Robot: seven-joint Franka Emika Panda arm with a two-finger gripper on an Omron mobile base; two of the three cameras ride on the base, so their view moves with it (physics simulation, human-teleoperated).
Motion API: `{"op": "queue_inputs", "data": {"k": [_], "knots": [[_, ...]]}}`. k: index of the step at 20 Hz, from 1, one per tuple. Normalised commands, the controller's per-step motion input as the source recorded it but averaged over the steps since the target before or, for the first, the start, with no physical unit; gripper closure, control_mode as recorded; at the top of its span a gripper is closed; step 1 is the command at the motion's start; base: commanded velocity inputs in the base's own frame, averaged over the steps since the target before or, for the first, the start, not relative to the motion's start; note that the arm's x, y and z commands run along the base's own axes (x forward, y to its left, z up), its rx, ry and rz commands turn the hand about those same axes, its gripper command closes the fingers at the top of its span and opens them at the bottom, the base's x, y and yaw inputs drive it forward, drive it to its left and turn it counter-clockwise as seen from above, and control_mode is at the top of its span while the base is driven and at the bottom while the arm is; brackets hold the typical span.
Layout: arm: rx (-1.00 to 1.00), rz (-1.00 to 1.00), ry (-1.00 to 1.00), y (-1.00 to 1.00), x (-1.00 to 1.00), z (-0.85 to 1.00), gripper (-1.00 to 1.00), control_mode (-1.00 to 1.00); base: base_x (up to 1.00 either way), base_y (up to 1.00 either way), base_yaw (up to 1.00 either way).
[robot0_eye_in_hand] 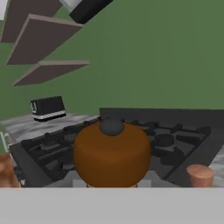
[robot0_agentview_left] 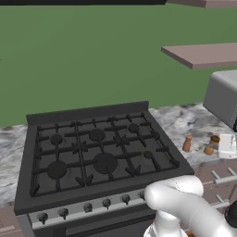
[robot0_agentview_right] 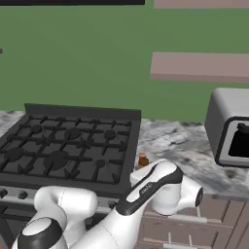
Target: Take 2 condiments from the cabinet and move them on the counter near the stove.Make sure the condiments are lined up with each other, next to each other.
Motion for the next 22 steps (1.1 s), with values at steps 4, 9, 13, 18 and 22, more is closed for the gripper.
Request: {"op": "queue_inputs", "data": {"k": [4,9,13,18,22], "knots": [[-0.12,0.0,0.0,0.0,0.33,-0.37,1.0,-1.0,0.0,0.0,0.0],[-0.07,0.0,0.0,0.0,0.29,-0.25,1.0,-1.0,0.0,0.0,0.0],[0.0,0.0,0.0,0.0,0.26,-0.17,1.0,-1.0,0.0,0.0,0.0],[-0.01,0.0,0.0,0.0,0.29,-0.22,1.0,-1.0,0.0,0.0,0.0],[-0.01,0.0,0.0,0.0,0.23,-0.28,1.0,-1.0,0.0,0.0,0.0]]}}
